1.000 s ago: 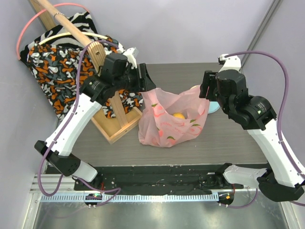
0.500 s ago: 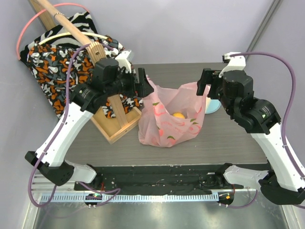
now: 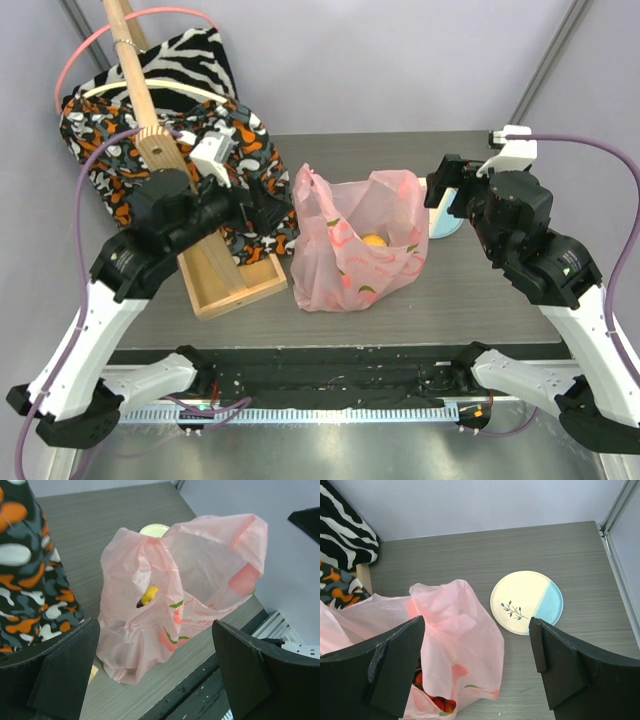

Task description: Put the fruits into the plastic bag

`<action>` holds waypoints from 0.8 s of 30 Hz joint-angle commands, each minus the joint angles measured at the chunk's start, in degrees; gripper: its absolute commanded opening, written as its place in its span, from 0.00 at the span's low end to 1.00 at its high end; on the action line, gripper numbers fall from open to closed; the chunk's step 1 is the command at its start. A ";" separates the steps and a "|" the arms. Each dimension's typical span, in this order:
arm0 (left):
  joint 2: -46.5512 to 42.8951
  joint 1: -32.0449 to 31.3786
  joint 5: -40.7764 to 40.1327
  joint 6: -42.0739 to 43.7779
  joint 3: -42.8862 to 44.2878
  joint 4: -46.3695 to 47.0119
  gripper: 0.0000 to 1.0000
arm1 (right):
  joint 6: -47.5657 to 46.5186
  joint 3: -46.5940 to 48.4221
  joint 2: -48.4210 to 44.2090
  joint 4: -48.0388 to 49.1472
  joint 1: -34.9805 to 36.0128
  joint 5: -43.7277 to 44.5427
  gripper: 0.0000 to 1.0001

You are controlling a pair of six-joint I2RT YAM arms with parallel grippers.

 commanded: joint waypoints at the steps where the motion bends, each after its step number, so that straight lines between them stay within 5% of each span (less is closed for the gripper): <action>1: -3.65 -0.31 -0.25 1.05 -0.64 5.13 1.00 | -0.13 -2.06 -1.39 5.03 -0.11 2.36 0.94; 24: -2.08 -0.31 0.81 -2.38 -0.38 8.20 1.00 | 1.01 -3.55 -3.06 5.21 -0.02 4.47 0.94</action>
